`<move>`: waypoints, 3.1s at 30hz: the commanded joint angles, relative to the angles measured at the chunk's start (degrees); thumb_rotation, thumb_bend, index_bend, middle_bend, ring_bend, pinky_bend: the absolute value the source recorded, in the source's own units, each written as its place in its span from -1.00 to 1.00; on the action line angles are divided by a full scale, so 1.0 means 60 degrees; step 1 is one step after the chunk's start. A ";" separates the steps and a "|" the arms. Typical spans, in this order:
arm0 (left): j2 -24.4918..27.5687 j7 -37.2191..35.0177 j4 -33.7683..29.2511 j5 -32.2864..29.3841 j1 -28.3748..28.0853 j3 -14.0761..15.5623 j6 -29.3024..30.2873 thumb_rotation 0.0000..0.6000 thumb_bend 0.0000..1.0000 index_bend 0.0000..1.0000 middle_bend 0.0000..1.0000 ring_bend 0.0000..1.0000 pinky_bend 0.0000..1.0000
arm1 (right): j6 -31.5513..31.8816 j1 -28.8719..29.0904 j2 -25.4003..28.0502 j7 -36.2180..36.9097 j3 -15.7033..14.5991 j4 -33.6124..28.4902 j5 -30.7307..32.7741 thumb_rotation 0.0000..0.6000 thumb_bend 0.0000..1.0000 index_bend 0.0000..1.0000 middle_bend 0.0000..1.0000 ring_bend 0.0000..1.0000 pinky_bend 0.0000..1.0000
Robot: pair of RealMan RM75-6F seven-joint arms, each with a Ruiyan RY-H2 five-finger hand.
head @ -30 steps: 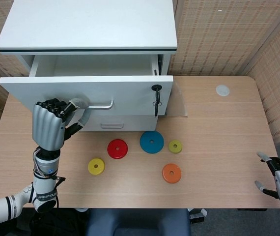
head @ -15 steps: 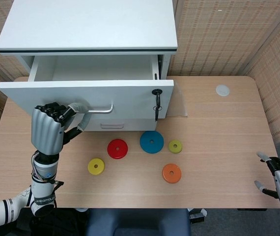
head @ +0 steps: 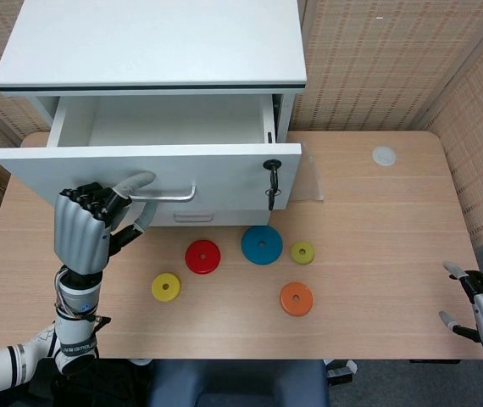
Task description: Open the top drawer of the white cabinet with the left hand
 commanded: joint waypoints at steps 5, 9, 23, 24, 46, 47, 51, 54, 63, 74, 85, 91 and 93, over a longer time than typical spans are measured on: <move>-0.0089 0.0053 0.0037 0.0221 0.0019 0.0040 0.0049 1.00 -0.29 -0.36 1.00 1.00 1.00 | 0.0006 -0.0012 -0.0023 0.0041 0.0003 0.0039 0.0017 1.00 -0.68 -0.66 -0.40 -0.57 -0.55; -0.0174 0.0039 0.0110 0.0296 0.0010 0.0022 0.0083 1.00 -0.29 -0.42 1.00 1.00 1.00 | 0.0002 -0.0011 -0.0037 0.0057 0.0006 0.0068 0.0021 1.00 -0.68 -0.66 -0.40 -0.57 -0.55; -0.0501 0.0257 0.0632 0.0521 -0.0046 -0.0027 0.0170 1.00 -0.29 -0.46 1.00 1.00 1.00 | -0.0003 -0.0032 -0.0063 0.0092 0.0014 0.0118 0.0066 1.00 -0.68 -0.66 -0.40 -0.57 -0.55; -0.0510 0.0278 0.0647 0.0546 -0.0041 -0.0016 0.0178 1.00 -0.29 -0.46 1.00 1.00 1.00 | -0.0004 -0.0034 -0.0063 0.0091 0.0012 0.0117 0.0066 1.00 -0.68 -0.66 -0.40 -0.57 -0.55; -0.0672 0.0477 0.0574 0.1104 0.0601 0.0503 0.0858 1.00 -0.29 -0.49 1.00 1.00 1.00 | -0.0040 -0.0038 -0.0065 0.0057 0.0007 0.0099 0.0087 1.00 -0.68 -0.66 -0.40 -0.57 -0.55; -0.0636 0.0432 0.0557 0.1126 0.0740 0.0574 0.0981 1.00 -0.29 -0.49 1.00 1.00 1.00 | -0.0030 -0.0043 -0.0060 0.0056 0.0006 0.0091 0.0084 1.00 -0.68 -0.66 -0.40 -0.57 -0.55; -0.0436 0.0340 0.0553 0.1102 0.1270 0.0782 0.1388 1.00 -0.29 -0.49 1.00 1.00 1.00 | -0.0022 -0.0047 -0.0034 0.0029 0.0006 0.0048 0.0077 1.00 -0.68 -0.66 -0.40 -0.57 -0.55; -0.0245 0.0255 0.0594 0.1086 0.1737 0.0978 0.1730 1.00 -0.29 -0.48 1.00 1.00 1.00 | -0.0012 -0.0047 -0.0019 -0.0010 0.0006 0.0003 0.0065 1.00 -0.68 -0.66 -0.40 -0.57 -0.55; 0.0290 -0.0238 0.1084 0.0797 0.3062 0.1308 0.2737 1.00 -0.29 -0.42 1.00 0.98 1.00 | -0.0024 -0.0039 0.0015 -0.0157 0.0026 -0.0145 0.0089 1.00 -0.68 -0.66 -0.40 -0.57 -0.55; 0.0510 -0.1021 0.1955 -0.0299 0.4187 0.1532 0.2895 1.00 -0.29 -0.07 0.77 0.66 1.00 | -0.0097 0.0031 0.0100 -0.0464 0.0047 -0.0460 0.0083 1.00 -0.68 -0.66 -0.40 -0.57 -0.55; 0.1795 -0.0338 0.0780 -0.1823 0.5241 0.3298 0.0187 1.00 -0.30 0.15 0.57 0.33 0.50 | -0.0323 0.0111 0.0116 -0.0443 -0.0051 -0.0517 0.0029 1.00 -0.66 -0.66 -0.40 -0.57 -0.55; 0.1923 0.0392 -0.0045 -0.2377 0.5324 0.3666 -0.0836 1.00 -0.29 -0.10 0.37 0.06 0.26 | -0.0377 0.0159 0.0066 -0.0329 -0.0107 -0.0457 -0.0079 1.00 -0.64 -0.66 -0.40 -0.57 -0.55; 0.1789 0.0547 -0.0033 -0.2320 0.5357 0.3756 -0.0933 1.00 -0.29 -0.14 0.33 0.02 0.21 | -0.0350 0.0141 0.0071 -0.0299 -0.0112 -0.0439 -0.0071 1.00 -0.64 -0.66 -0.40 -0.57 -0.55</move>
